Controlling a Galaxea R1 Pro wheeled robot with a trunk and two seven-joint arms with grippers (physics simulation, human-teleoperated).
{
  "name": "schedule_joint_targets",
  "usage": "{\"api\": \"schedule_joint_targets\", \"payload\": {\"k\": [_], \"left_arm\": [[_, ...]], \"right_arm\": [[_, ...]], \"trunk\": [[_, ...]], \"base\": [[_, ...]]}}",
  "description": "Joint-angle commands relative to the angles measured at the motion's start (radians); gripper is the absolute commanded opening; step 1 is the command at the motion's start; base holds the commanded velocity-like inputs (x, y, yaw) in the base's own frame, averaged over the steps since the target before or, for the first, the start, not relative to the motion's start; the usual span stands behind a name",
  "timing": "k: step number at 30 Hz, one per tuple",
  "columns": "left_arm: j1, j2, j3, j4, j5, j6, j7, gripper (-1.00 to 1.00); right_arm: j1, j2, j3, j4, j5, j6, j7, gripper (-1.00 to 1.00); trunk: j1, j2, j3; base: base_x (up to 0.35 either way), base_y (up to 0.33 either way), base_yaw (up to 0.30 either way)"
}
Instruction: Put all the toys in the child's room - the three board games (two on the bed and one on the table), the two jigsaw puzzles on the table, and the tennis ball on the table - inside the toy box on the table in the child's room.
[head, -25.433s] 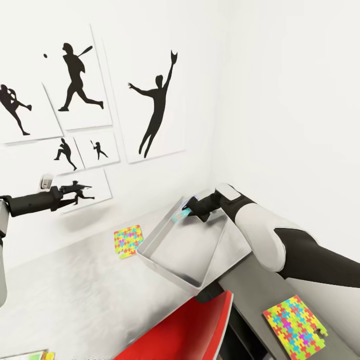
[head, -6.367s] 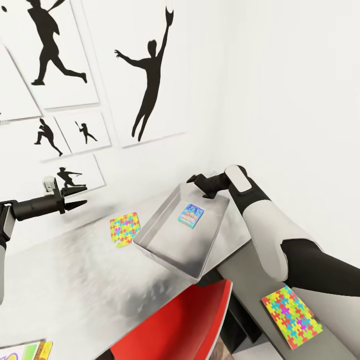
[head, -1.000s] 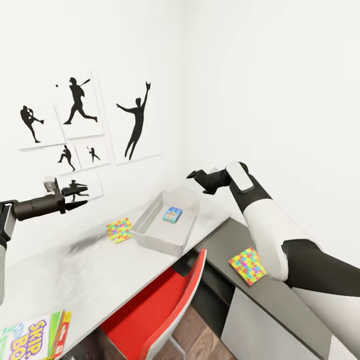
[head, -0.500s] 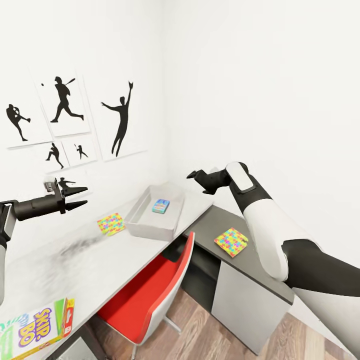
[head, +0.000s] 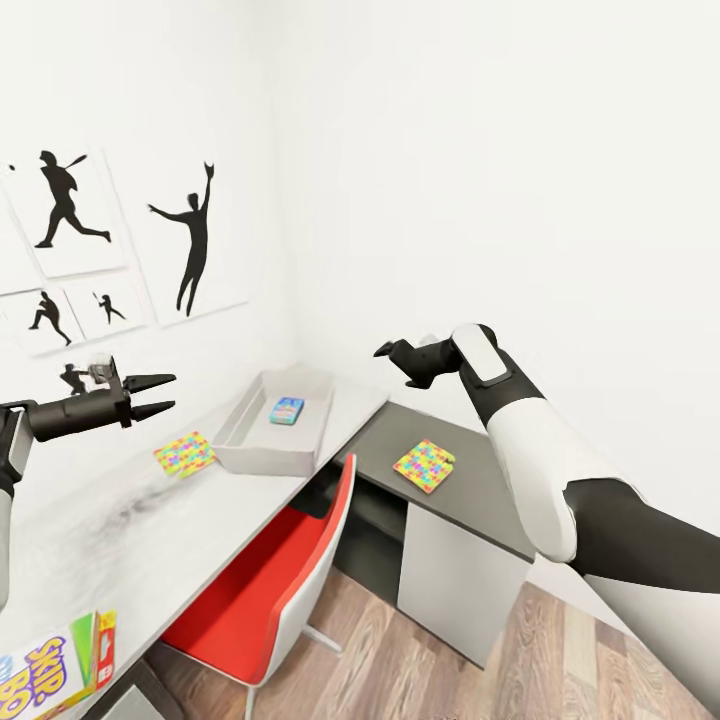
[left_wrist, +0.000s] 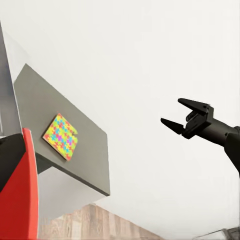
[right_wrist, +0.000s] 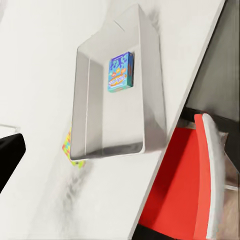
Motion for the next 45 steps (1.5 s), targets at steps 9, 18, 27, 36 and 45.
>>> {"api": "schedule_joint_targets", "payload": {"k": [9,18,27,36,45], "left_arm": [[0.0,0.001,0.004,-0.001,-0.011,0.01,-0.009,1.0],[0.0,0.001,0.004,-0.001,-0.011,0.01,-0.009,1.0],[-0.001,0.001,0.004,-0.001,-0.011,0.01,-0.009,1.0],[0.0,0.0,0.004,-0.001,-0.011,0.009,-0.009,1.0],[-0.001,0.0,0.004,-0.001,-0.011,0.009,-0.008,1.0]], "right_arm": [[-0.001,0.0,0.0,-0.001,-0.01,0.001,-0.01,1.0],[-0.001,0.0,0.0,-0.001,-0.01,0.001,-0.01,1.0],[-0.001,0.0,0.0,-0.001,-0.011,0.001,-0.01,1.0],[-0.001,0.0,0.0,-0.001,-0.01,0.001,-0.009,1.0],[0.0,-0.001,0.0,-0.001,-0.011,0.001,-0.008,1.0]], "trunk": [[0.001,-0.002,0.001],[0.001,-0.002,0.006],[0.001,-0.002,0.01],[0.001,-0.002,0.015],[0.001,-0.002,0.02]], "base": [[-0.001,0.001,-0.282],[-0.001,0.0,-0.282],[-0.145,0.045,-0.282],[-0.184,0.061,-0.282],[-0.088,0.004,-0.282]]}}
